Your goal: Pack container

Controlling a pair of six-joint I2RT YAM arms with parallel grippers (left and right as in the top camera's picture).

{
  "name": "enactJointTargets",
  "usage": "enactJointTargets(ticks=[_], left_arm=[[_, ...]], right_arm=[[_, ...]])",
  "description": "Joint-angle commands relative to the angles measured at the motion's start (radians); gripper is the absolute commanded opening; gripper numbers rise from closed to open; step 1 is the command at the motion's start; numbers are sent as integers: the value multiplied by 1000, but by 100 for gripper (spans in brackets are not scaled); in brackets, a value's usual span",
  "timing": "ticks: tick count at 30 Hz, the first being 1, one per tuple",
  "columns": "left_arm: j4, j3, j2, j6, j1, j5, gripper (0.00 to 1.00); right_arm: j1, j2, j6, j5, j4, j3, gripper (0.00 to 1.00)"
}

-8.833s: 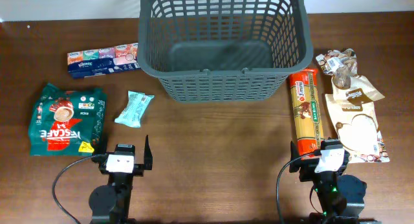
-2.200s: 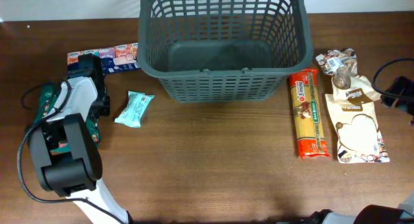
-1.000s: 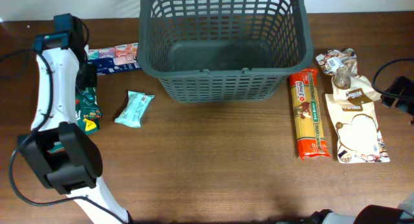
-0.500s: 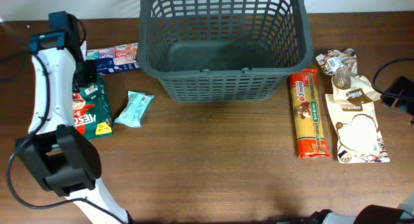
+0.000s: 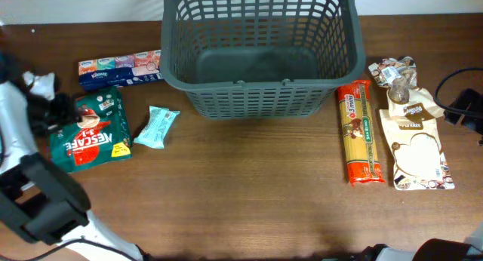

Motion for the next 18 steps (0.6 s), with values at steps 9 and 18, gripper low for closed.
enactJointTargets(ticks=[9, 18], left_arm=[[26, -15, -24, 204, 163, 218, 100], [58, -16, 82, 209, 231, 278, 100]], right_arm=[[-6, -7, 5, -9, 0, 5, 99], [-6, -7, 5, -9, 0, 5, 99]])
